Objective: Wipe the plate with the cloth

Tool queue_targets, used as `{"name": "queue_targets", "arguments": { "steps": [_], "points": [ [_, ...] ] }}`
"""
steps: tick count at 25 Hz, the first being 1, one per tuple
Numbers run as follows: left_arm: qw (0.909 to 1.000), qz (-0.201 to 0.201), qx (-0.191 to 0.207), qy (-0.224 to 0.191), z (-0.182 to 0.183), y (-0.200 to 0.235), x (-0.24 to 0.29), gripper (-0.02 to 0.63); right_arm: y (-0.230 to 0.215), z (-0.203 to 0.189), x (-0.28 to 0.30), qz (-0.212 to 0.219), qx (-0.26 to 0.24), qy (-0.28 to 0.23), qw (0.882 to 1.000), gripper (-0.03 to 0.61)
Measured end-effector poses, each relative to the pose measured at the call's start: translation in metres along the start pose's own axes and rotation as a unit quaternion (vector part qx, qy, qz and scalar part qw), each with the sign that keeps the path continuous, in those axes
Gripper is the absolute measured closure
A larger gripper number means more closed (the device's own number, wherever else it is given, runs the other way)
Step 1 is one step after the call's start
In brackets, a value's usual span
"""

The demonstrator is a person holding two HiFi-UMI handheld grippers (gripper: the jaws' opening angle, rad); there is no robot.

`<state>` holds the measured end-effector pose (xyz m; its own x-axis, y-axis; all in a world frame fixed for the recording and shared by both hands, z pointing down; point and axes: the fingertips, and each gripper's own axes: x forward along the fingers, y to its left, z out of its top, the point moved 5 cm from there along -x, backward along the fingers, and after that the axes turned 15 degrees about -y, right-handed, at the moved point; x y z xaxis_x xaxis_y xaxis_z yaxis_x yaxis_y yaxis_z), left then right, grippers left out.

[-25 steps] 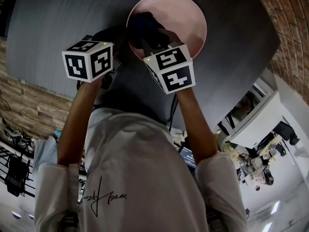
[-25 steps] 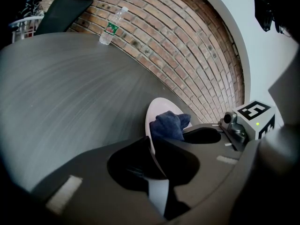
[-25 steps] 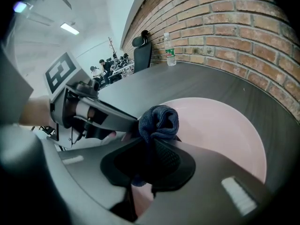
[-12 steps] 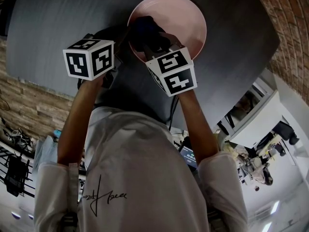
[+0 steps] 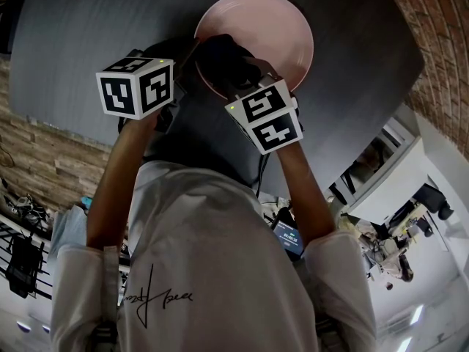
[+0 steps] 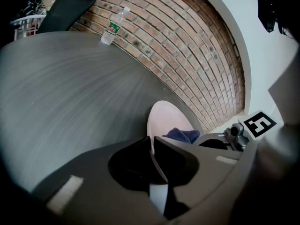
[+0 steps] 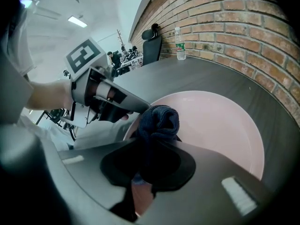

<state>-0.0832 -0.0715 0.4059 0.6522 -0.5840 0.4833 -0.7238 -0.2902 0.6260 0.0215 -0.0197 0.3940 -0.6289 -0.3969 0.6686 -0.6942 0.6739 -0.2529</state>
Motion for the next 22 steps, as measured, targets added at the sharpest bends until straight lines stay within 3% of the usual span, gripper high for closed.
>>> {"name": "queue_targets", "arguments": {
  "steps": [22],
  "points": [
    [0.9999,-0.003,-0.008,0.011,-0.006,0.0,-0.001,0.569,0.007,-0.023,-0.021,0.035,-0.039,0.041,0.998,0.512]
  ]
}}
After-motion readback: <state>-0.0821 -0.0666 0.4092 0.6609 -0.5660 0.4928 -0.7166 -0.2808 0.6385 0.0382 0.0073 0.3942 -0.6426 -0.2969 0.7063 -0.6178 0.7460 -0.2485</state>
